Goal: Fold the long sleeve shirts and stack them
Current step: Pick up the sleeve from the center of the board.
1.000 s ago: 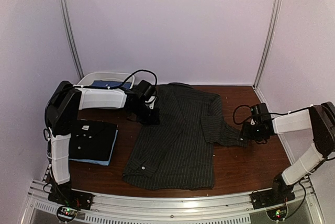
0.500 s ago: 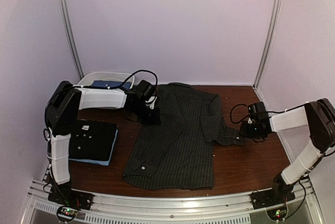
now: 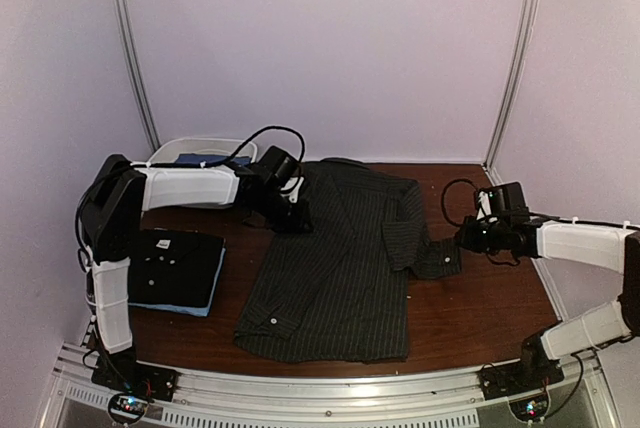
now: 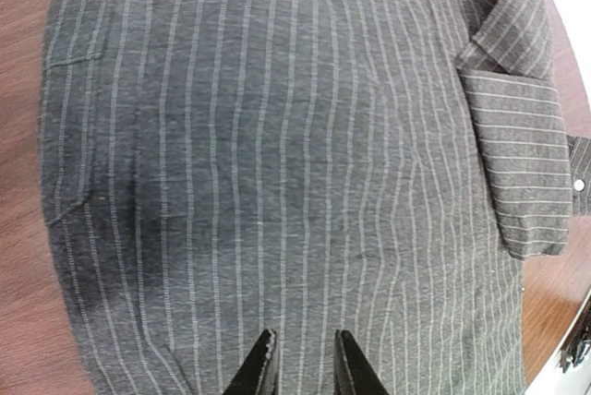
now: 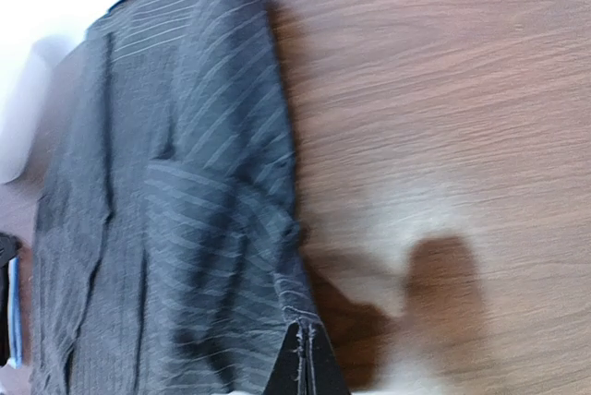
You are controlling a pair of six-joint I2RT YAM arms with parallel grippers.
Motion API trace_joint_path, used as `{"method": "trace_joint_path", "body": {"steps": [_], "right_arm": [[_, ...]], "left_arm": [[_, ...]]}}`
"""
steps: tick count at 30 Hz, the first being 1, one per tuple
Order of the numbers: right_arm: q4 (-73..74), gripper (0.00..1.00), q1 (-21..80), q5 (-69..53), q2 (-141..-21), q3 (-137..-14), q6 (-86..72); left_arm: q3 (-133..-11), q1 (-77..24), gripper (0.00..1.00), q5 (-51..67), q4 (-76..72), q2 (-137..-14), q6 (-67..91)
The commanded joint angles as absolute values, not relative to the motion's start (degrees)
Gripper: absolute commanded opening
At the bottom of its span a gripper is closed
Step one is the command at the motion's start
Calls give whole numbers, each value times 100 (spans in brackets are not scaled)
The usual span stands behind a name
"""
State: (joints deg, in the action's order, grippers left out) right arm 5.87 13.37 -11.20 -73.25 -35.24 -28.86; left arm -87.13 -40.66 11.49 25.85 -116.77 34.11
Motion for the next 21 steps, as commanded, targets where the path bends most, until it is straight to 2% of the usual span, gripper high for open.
{"method": "trace_joint_path", "body": {"steps": [1,8,17,21], "right_arm": [[698,0,1635,-1701,-6966,-3481,-3219],[-72,0,2383,-2048,-6830,-3364,-4043],[-1342,0,3131,-2305,-7776,-3625,-4649],[-1683,0,3391,-2363,-8264,-3915,-4801]], "left_arm": [[-8930,-4209,23,1325,2382,-11490,3406],[-8848,-4495,23,1892,1878,-11499,3673],[-8292,-4824,28,2852,629,-11627,4355],[-8092,-4923,34,3101,126,-11661,4536]]}}
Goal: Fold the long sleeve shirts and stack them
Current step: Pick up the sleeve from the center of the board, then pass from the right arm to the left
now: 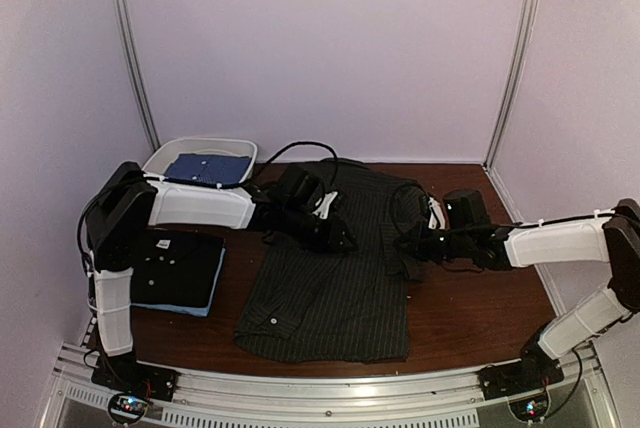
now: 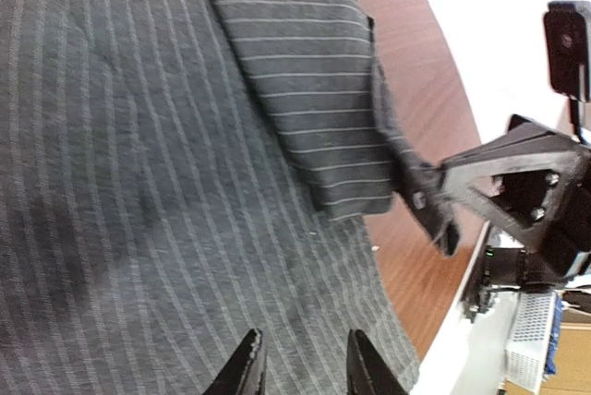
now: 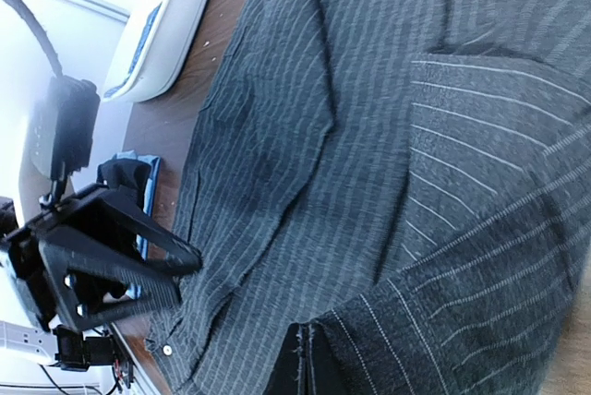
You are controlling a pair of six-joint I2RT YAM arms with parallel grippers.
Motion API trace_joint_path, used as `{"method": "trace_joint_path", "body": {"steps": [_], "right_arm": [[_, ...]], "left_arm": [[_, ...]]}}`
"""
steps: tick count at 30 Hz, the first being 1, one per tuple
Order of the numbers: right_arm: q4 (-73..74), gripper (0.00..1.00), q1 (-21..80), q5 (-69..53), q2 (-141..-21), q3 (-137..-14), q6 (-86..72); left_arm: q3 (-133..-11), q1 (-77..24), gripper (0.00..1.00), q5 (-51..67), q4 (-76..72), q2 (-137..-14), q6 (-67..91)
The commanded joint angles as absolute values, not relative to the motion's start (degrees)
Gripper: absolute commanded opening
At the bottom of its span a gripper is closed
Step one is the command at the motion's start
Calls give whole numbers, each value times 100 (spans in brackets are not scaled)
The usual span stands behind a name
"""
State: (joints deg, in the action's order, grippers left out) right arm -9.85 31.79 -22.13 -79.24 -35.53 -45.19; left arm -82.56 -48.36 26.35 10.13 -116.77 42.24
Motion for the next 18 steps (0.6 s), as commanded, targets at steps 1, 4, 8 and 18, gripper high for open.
{"method": "trace_joint_path", "body": {"steps": [1,4,8,18], "right_arm": [[-1795,0,3439,-2401,-8397,-3983,-4833],[-2062,0,3545,-2594,-8750,-4163,-4930],[-2296,0,3604,-2871,-9095,-4354,-5033],[-2365,0,3721,-3032,-9410,-4585,-5097]], "left_arm": [[-8072,-4965,36,3138,55,-11683,4559],[-8067,-5030,42,3272,-198,-11800,4578],[-8012,-5064,46,3375,-359,-11923,4593],[-7972,-5089,50,3398,-478,-12030,4596]]}}
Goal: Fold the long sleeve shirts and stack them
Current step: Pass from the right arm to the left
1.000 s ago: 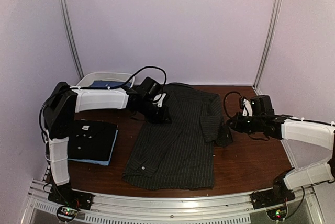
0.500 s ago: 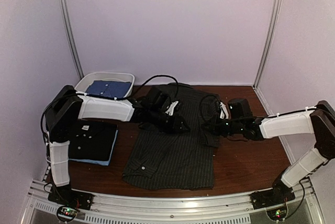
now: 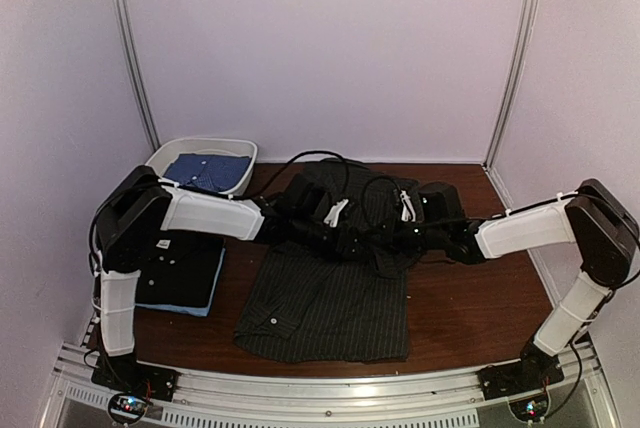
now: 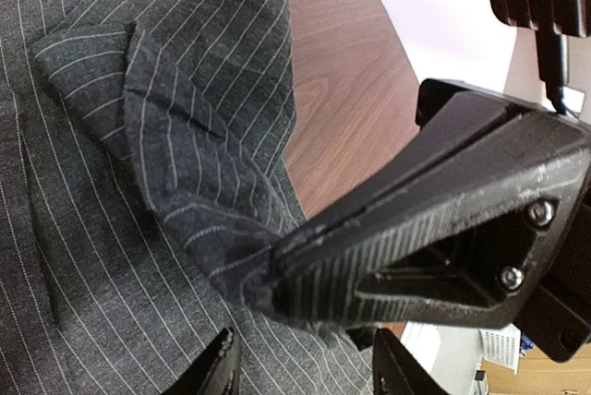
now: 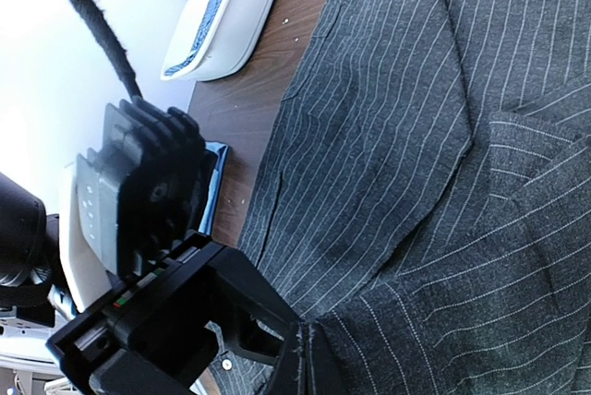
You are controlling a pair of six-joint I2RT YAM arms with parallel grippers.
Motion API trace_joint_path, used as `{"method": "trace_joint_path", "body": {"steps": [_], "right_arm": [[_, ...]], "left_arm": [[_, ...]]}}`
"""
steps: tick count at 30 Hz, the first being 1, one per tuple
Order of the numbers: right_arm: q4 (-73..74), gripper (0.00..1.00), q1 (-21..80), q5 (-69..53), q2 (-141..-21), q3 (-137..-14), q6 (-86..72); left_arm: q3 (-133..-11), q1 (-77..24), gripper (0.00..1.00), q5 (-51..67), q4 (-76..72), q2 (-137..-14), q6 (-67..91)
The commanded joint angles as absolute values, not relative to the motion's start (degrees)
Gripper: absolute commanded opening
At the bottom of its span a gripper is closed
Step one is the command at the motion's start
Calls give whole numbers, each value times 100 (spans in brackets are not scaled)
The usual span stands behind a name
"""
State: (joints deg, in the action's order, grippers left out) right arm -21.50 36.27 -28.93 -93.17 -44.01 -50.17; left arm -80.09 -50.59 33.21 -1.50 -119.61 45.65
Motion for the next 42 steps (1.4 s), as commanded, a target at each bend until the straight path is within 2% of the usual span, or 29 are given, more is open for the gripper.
{"method": "trace_joint_path", "body": {"steps": [1,10,18,22,32,34,42], "right_arm": [[-2384,0,3735,-3039,-9424,-4595,-5109],[-2550,0,3860,-3041,-9639,-4630,-5242],[-2349,0,3989,-2812,-9633,-4775,-5174],[-2350,0,4056,-2749,-9630,-4799,-5185],[-2125,0,4091,-2545,-9487,-4763,-5030],[-2029,0,4089,-2499,-9427,-4764,-4953],[-1275,29,3991,-1960,-8812,-4710,-4500]], "left_arm": [[-7976,-5084,51,3389,-475,-12036,4599],[-8032,-5138,55,3294,-395,-12039,4580],[-8040,-5150,52,2769,53,-12067,4599],[-8089,-5150,45,2595,218,-12109,4652],[-8168,-5150,4,2439,267,-12164,4701],[-8203,-5150,0,2398,329,-12145,4656],[-8284,-5146,0,1952,668,-11652,4453]]}}
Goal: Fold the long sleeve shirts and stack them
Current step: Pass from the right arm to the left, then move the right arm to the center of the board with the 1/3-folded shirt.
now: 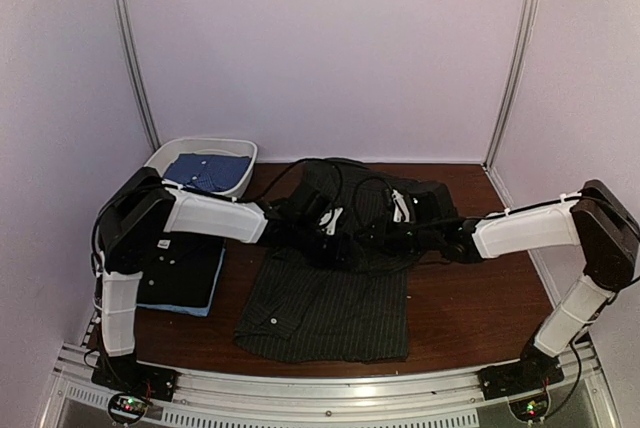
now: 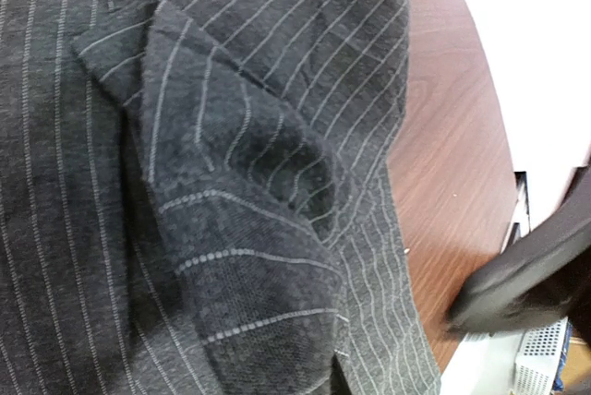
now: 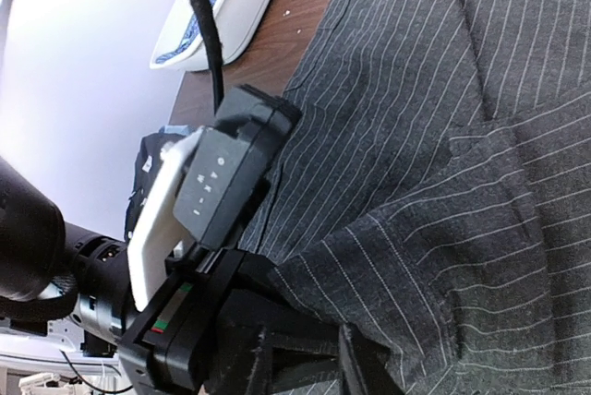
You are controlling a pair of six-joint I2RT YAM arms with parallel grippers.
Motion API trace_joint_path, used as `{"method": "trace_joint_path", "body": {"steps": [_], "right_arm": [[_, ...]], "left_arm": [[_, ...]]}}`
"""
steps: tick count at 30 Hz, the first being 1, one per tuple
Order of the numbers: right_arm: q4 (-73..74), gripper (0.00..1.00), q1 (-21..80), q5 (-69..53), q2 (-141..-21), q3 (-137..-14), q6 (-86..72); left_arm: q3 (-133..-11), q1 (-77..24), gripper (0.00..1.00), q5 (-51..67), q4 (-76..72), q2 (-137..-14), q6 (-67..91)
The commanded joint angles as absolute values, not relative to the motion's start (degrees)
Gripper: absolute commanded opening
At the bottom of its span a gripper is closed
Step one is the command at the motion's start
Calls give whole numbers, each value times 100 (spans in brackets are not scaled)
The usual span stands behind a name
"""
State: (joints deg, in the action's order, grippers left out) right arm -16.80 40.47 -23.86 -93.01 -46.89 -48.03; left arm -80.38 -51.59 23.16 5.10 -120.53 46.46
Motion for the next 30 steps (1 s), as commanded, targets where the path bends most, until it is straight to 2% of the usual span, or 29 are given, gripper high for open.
{"method": "trace_joint_path", "body": {"steps": [1,7,16,22,30], "right_arm": [[-1180,32,3950,-1879,-8701,-4685,-4447],[-709,43,3624,-1402,-8027,-4392,-4233],[-506,44,2849,-1586,-7465,-3708,-4091],[-482,44,2795,-1474,-7484,-3520,-4008],[-858,45,2803,-1657,-7836,-3243,-4127]], "left_arm": [[-8326,-5142,0,1863,731,-11576,4411],[-8594,-5028,0,1344,1200,-11186,4202],[-8567,-4273,0,678,1853,-10261,3857],[-8417,-3804,0,233,2196,-9562,3655],[-8196,-3553,0,134,2342,-9390,3634]]}}
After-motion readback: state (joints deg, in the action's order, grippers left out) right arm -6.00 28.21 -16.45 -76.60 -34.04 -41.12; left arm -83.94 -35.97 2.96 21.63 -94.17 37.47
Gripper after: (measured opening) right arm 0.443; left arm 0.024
